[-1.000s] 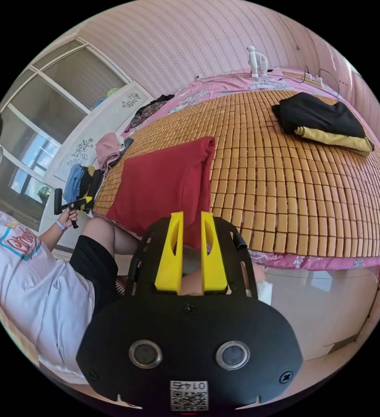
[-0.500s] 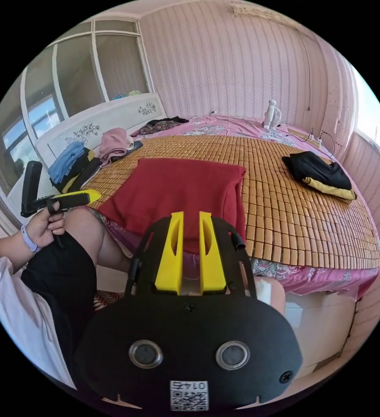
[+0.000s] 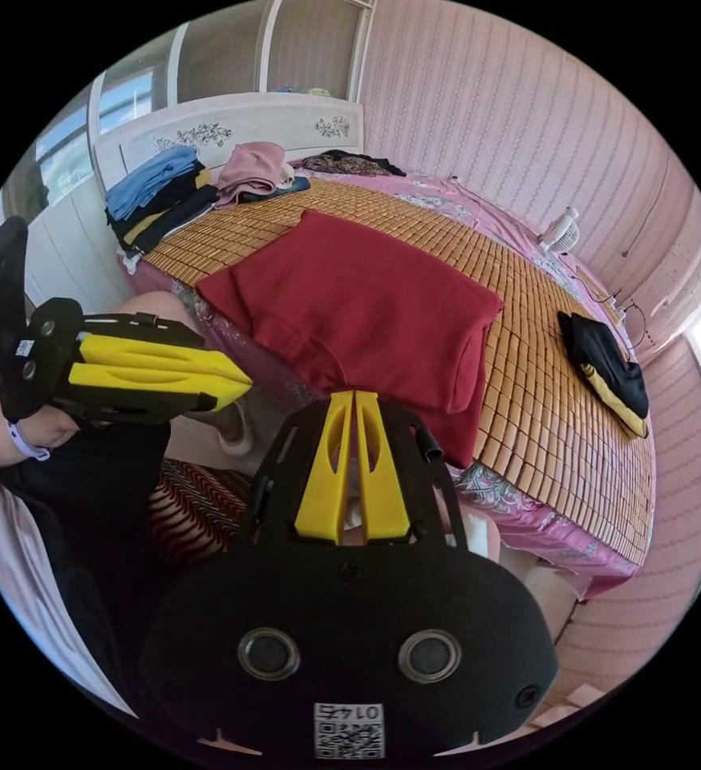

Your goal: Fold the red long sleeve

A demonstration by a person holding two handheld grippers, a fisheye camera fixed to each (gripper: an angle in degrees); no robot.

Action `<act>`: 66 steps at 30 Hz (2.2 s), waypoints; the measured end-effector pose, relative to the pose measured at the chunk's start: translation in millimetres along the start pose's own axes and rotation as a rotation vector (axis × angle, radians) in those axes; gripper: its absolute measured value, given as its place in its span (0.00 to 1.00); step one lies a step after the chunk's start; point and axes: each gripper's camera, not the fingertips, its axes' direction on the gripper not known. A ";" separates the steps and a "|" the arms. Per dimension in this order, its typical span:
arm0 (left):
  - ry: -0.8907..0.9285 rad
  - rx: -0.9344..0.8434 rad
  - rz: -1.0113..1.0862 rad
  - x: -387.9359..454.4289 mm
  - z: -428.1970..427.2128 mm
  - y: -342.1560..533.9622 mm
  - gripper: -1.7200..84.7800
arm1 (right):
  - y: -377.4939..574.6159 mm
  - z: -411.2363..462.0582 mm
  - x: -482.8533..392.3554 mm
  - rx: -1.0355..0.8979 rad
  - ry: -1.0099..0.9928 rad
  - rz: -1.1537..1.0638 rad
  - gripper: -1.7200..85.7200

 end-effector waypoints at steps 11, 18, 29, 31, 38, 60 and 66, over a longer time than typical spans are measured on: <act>-0.199 -0.018 0.066 50.1 18.3 12.4 0.01 | -26.5 8.4 -23.3 -0.024 0.000 -0.017 0.02; -0.184 -0.108 0.018 27.4 45.0 12.3 0.01 | -63.3 40.7 -42.9 -0.161 0.047 -0.090 0.02; -0.119 -0.143 -0.125 -51.2 84.6 -6.2 0.01 | -132.5 73.3 -37.6 -0.302 0.022 -0.131 0.02; -0.111 -0.156 -0.142 -66.1 94.8 -17.7 0.01 | -166.8 72.9 -16.6 -0.292 -0.074 -0.072 0.02; -0.094 -0.226 -0.166 -115.1 151.0 -55.5 0.01 | -300.3 81.6 0.4 -0.229 -0.049 -0.237 0.01; 0.004 -0.301 -0.137 -157.6 198.7 -37.3 0.01 | -461.2 187.7 23.6 -0.518 -0.056 -0.450 0.01; 0.036 -0.285 -0.183 -168.1 199.4 -30.7 0.01 | -467.3 195.4 40.9 -0.525 0.007 -0.529 0.01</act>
